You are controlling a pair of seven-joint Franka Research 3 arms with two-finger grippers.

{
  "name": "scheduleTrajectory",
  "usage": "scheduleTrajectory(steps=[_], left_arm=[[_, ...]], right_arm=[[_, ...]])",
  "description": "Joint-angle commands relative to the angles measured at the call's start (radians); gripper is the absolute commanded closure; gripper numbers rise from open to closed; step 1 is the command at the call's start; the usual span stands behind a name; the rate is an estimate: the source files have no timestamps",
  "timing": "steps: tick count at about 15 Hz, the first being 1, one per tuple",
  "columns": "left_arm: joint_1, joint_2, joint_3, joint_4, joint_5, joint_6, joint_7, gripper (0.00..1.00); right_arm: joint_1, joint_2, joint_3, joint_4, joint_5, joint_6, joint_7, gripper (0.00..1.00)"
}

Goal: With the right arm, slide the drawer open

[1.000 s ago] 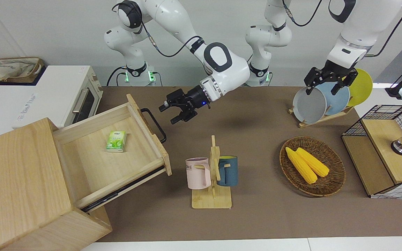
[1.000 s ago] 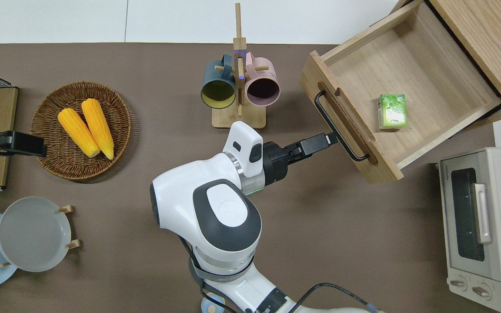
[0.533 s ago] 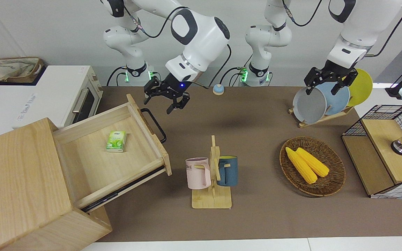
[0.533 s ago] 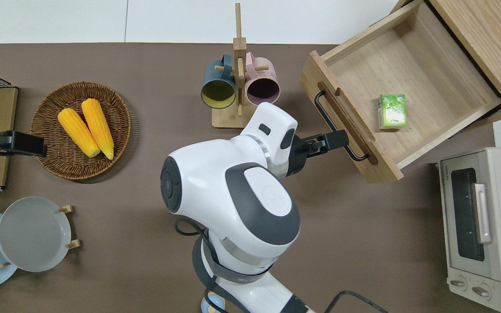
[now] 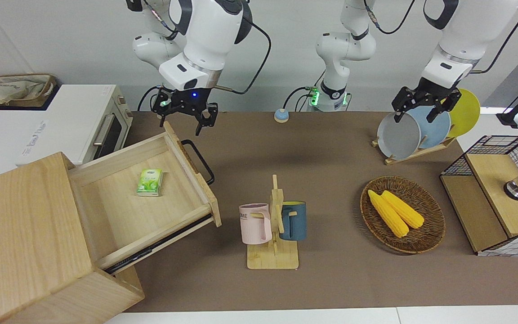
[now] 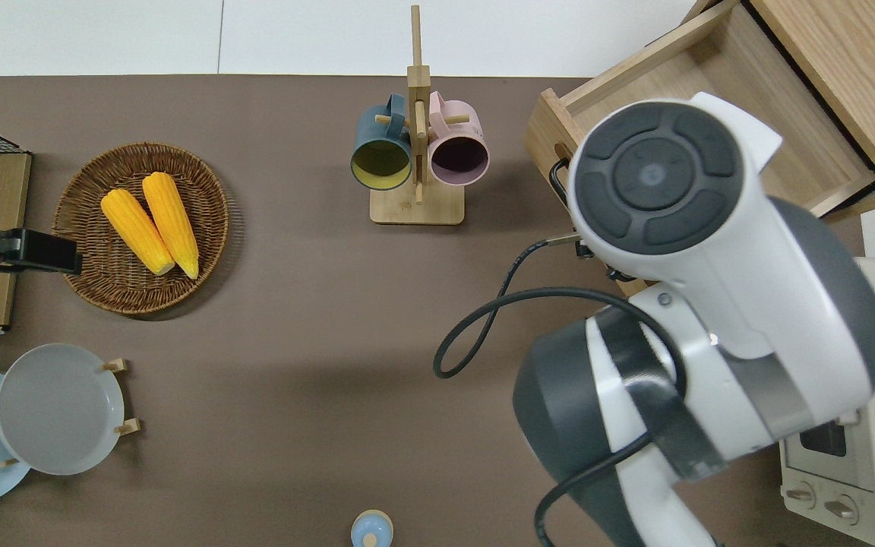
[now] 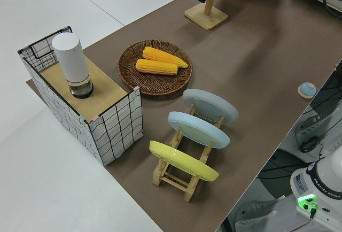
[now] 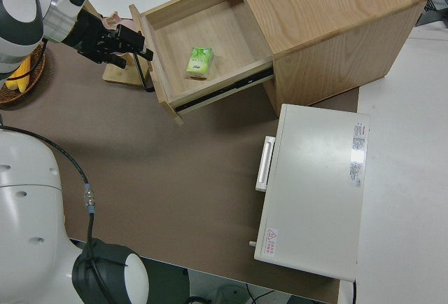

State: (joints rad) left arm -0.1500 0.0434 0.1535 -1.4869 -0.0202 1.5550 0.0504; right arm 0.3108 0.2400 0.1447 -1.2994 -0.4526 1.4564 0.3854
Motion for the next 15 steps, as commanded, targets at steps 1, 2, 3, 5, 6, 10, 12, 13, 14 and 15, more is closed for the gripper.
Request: scheduleTrajectory(steps=[1, 2, 3, 5, 6, 10, 12, 13, 14, 15], left_arm=[[-0.017, 0.013, 0.017, 0.02, 0.011, 0.0, 0.008, 0.0], [-0.017, 0.013, 0.017, 0.02, 0.011, 0.0, 0.008, 0.0], [-0.017, 0.013, 0.017, 0.02, 0.012, 0.0, 0.008, 0.0], [-0.017, 0.013, 0.017, 0.02, 0.011, 0.0, 0.008, 0.0], [-0.017, 0.013, 0.017, 0.02, 0.011, 0.0, 0.008, 0.0], [-0.017, 0.013, 0.017, 0.02, 0.011, 0.0, 0.008, 0.0], [-0.017, 0.013, 0.017, 0.02, 0.012, 0.0, 0.008, 0.0], [-0.017, 0.013, 0.017, 0.02, 0.012, 0.0, 0.008, 0.0], [-0.017, 0.013, 0.017, 0.02, 0.012, 0.0, 0.008, 0.0], [-0.017, 0.013, 0.017, 0.02, 0.011, 0.0, 0.008, 0.0]], right_arm=[[-0.084, -0.031, 0.006, -0.02, 0.107, 0.024, -0.029, 0.015], [-0.104, -0.036, 0.006, -0.021, 0.132, 0.024, -0.049, 0.015], [-0.122, -0.042, 0.004, -0.023, 0.158, 0.024, -0.072, 0.015], [-0.173, -0.05, 0.003, -0.023, 0.208, 0.025, -0.114, 0.015], [-0.191, -0.053, -0.003, -0.024, 0.239, 0.027, -0.129, 0.015], [-0.22, -0.065, -0.092, -0.029, 0.357, 0.045, -0.23, 0.015], [-0.22, -0.068, -0.151, -0.034, 0.405, 0.045, -0.282, 0.015], [-0.222, -0.07, -0.171, -0.034, 0.423, 0.045, -0.302, 0.015], [-0.223, -0.071, -0.186, -0.041, 0.437, 0.045, -0.324, 0.015], [-0.225, -0.074, -0.197, -0.053, 0.442, 0.045, -0.344, 0.015]])
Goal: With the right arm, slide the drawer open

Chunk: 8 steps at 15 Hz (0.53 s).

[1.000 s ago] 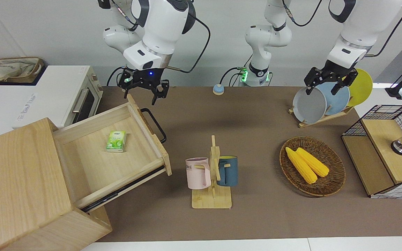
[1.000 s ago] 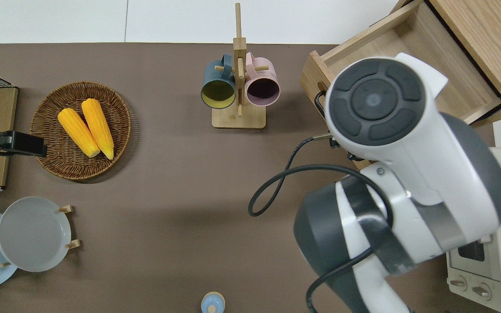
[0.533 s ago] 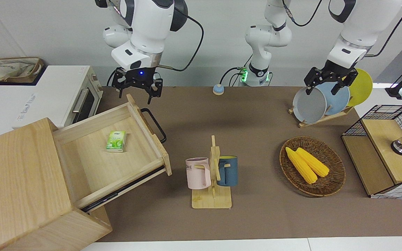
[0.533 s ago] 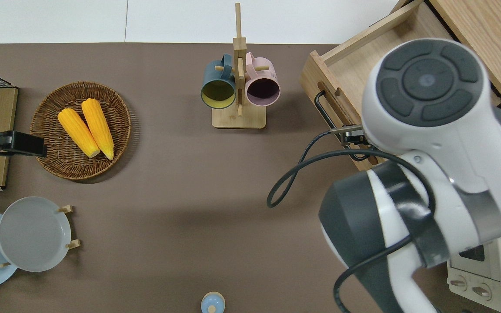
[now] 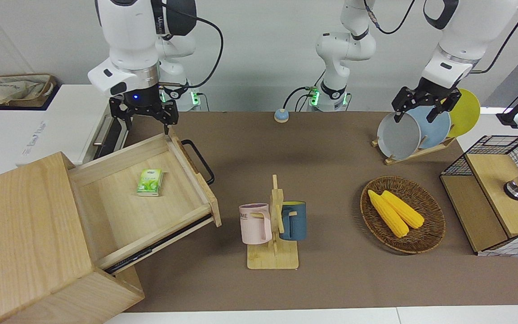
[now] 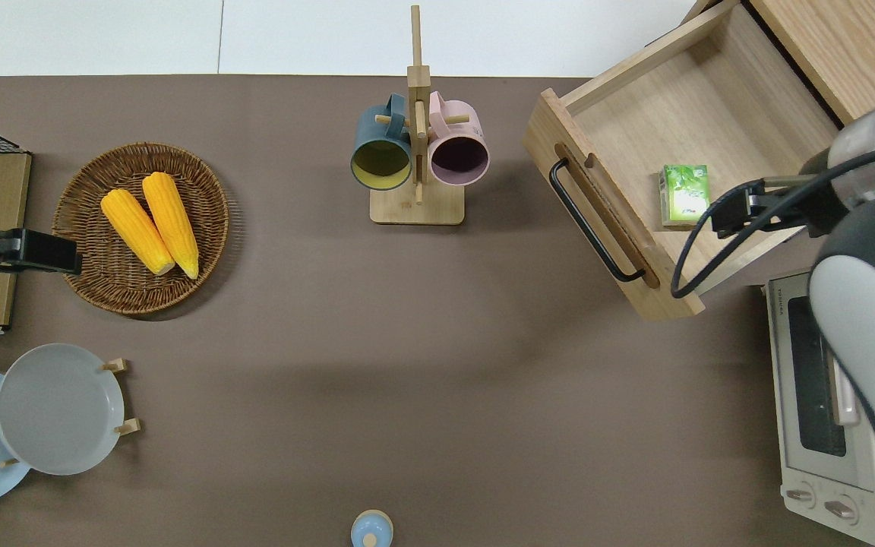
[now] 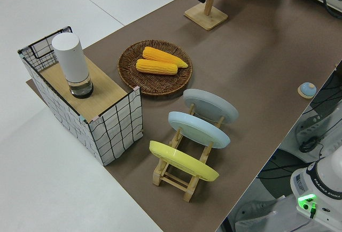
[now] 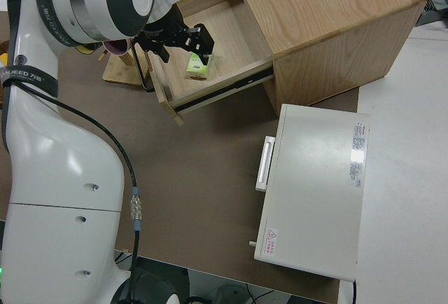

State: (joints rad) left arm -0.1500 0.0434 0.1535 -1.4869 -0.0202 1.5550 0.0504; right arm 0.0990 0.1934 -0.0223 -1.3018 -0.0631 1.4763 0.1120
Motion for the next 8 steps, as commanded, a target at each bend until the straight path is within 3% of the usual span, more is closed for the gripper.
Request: scheduleTrajectory(steps=[1, 5, 8], left_arm=[[-0.017, 0.013, 0.017, 0.02, 0.012, 0.0, 0.008, 0.0], [-0.017, 0.013, 0.017, 0.02, 0.012, 0.0, 0.008, 0.0], [-0.017, 0.013, 0.017, 0.02, 0.012, 0.0, 0.008, 0.0]], right_arm=[[-0.015, -0.031, -0.031, -0.056, 0.054, 0.025, -0.08, 0.015], [-0.044, -0.029, -0.039, -0.076, 0.138, 0.042, -0.081, 0.015], [-0.042, -0.029, -0.039, -0.077, 0.128, 0.059, -0.072, 0.015]])
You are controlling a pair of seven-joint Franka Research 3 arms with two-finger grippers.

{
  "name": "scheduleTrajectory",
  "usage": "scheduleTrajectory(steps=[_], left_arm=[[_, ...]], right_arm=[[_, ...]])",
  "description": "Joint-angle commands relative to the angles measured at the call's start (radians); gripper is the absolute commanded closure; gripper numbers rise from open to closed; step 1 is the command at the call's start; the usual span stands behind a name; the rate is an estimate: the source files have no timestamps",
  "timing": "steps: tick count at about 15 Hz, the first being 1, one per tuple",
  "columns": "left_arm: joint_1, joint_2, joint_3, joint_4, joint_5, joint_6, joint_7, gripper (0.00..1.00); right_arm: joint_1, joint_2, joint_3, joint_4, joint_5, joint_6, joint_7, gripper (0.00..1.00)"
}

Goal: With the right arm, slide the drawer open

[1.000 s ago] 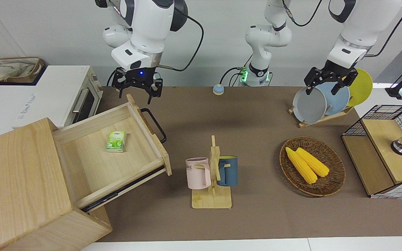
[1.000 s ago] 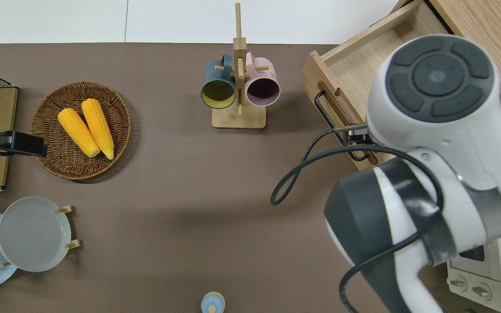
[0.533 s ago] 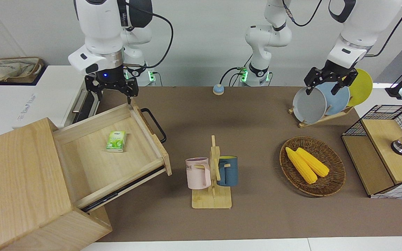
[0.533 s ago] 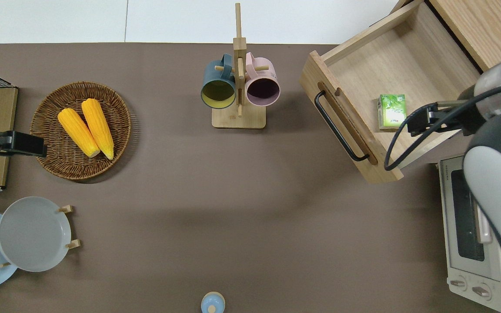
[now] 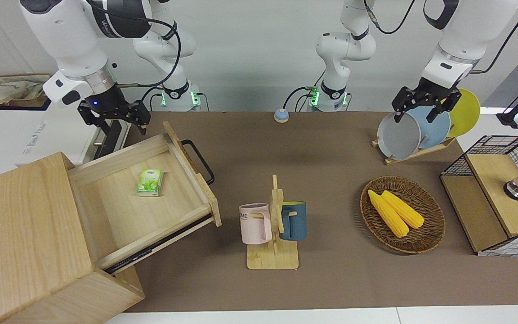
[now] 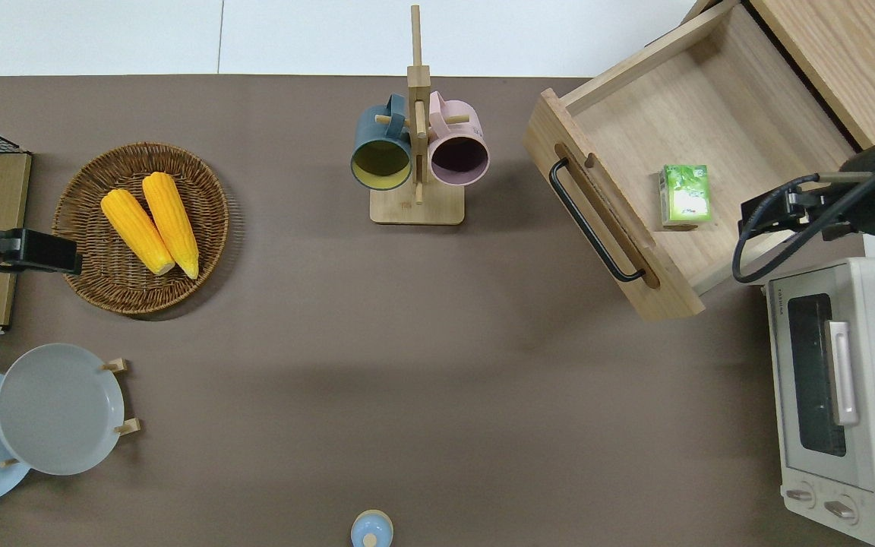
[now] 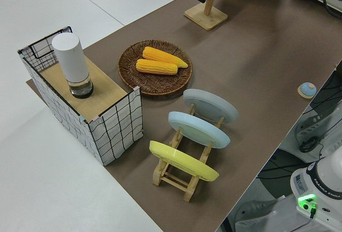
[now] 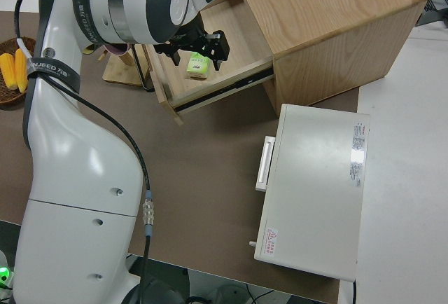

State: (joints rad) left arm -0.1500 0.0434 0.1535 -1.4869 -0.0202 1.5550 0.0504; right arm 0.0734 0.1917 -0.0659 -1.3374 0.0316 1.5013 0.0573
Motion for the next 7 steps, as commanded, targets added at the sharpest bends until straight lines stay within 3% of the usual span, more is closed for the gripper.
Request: scheduleTrajectory(steps=[1, 7], left_arm=[[-0.017, 0.013, 0.017, 0.02, 0.011, 0.0, 0.008, 0.0], [-0.017, 0.013, 0.017, 0.02, 0.011, 0.0, 0.008, 0.0]], right_arm=[[-0.015, -0.029, 0.003, -0.042, 0.027, 0.034, -0.023, 0.015], [-0.012, -0.028, 0.006, -0.039, -0.027, 0.024, -0.023, 0.015]])
